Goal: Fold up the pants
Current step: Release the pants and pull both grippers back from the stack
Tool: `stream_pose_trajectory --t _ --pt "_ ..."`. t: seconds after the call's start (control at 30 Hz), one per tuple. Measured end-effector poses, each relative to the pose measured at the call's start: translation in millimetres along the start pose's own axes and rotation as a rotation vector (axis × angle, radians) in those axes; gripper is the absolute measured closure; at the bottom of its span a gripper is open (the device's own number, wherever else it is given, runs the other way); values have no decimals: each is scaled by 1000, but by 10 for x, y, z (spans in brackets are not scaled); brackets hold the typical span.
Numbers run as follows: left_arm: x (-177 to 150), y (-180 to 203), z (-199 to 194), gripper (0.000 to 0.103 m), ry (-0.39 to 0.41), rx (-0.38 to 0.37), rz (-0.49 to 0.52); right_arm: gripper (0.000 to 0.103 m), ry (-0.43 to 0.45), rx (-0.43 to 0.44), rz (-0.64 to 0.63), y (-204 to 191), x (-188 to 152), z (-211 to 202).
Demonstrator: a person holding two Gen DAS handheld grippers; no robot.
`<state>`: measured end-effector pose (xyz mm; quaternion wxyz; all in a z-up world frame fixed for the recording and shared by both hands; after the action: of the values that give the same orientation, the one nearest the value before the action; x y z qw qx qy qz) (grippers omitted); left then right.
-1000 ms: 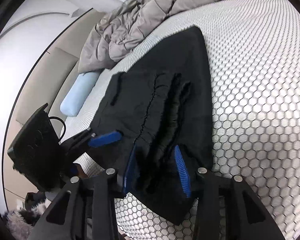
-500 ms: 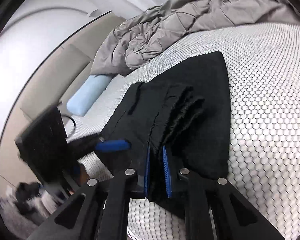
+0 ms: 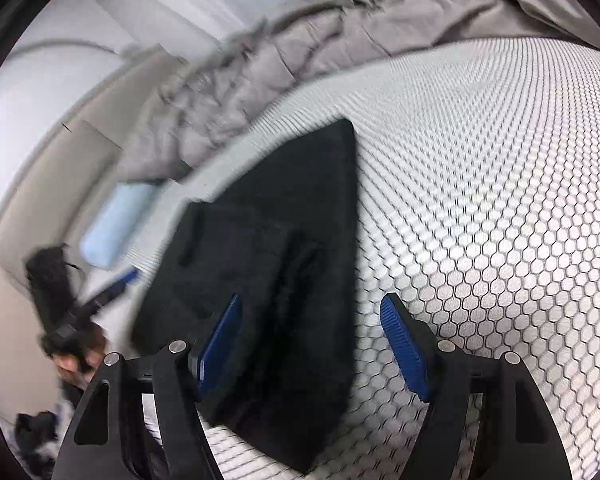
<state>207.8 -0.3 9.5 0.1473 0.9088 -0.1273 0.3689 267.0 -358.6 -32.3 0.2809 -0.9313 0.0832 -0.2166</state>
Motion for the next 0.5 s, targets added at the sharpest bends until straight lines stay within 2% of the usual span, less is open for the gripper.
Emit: stream_pose_trajectory --t 0.1,0.17,0.23,0.27,0.3,0.33,0.37,0.4,0.5 --pt "-158 -237 208 19 -97 -4 -79 23 -4 -6 -35 -82 21 137" --pt "-242 -326 275 18 -117 -31 -126 23 -10 5 -20 -81 49 177" --pt "-239 -337 243 21 -95 -52 -126 33 -10 7 -25 -98 61 207" --pt "-231 -338 234 35 -92 -78 -132 51 -13 -2 -39 -138 57 240" --pt "-221 -330 230 52 -88 -113 -150 55 -5 -16 -54 -238 47 299" --pt "-207 -303 233 52 -89 -112 -157 60 15 -24 -84 -293 38 271" --pt "-168 -278 226 54 -87 -86 -131 69 34 -19 -97 -342 36 240" --pt "-125 -233 224 58 -85 -69 -100 73 47 -8 -103 -394 45 227" --pt "100 -116 236 58 -77 -42 -32 76 63 9 -121 -479 80 134"
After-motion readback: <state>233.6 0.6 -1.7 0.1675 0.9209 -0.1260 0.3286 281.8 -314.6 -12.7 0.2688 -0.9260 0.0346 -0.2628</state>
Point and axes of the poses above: each gripper's, at about its wrist camera, not at the fingertips, and z roughly the way its jaws point, y to its right, x to its top, the point moved 4 cm from there along z, roughly the way its jaws point, and after that the axes turned 15 degrees about z, right-handed, at the moved point
